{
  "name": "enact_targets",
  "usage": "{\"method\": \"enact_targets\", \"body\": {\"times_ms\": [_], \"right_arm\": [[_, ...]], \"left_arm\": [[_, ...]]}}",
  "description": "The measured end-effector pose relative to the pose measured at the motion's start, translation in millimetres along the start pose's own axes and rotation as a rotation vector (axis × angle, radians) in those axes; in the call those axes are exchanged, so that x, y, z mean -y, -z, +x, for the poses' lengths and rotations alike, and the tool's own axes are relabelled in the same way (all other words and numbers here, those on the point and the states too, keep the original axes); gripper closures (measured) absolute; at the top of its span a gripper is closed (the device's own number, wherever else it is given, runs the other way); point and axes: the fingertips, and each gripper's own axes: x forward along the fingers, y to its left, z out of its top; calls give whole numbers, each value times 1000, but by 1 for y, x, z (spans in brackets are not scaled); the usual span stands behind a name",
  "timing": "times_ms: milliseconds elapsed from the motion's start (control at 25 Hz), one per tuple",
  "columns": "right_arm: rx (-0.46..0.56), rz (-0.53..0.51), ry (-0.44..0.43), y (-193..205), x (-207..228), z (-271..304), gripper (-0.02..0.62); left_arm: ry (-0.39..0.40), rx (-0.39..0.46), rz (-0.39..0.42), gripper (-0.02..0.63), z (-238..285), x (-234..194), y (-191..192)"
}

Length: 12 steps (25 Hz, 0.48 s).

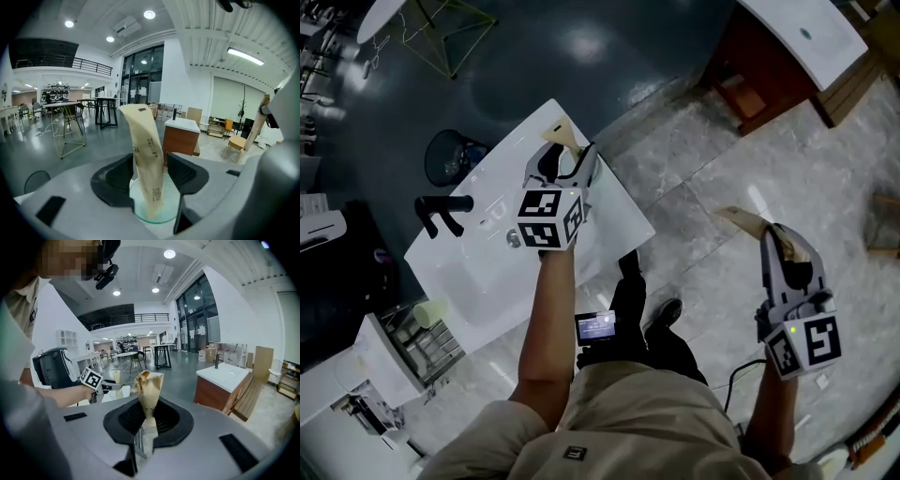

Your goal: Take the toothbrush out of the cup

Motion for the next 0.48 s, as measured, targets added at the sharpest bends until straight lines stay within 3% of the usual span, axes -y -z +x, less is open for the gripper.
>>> {"method": "enact_targets", "body": {"times_ms": [320,480], "right_arm": [[-17,17,-11,12,2,15,565],[-17,16,-13,13,4,15,565]], "left_arm": [[5,-4,11,401,6,0,6],[-10,14,1,465,3,-4,4]]}}
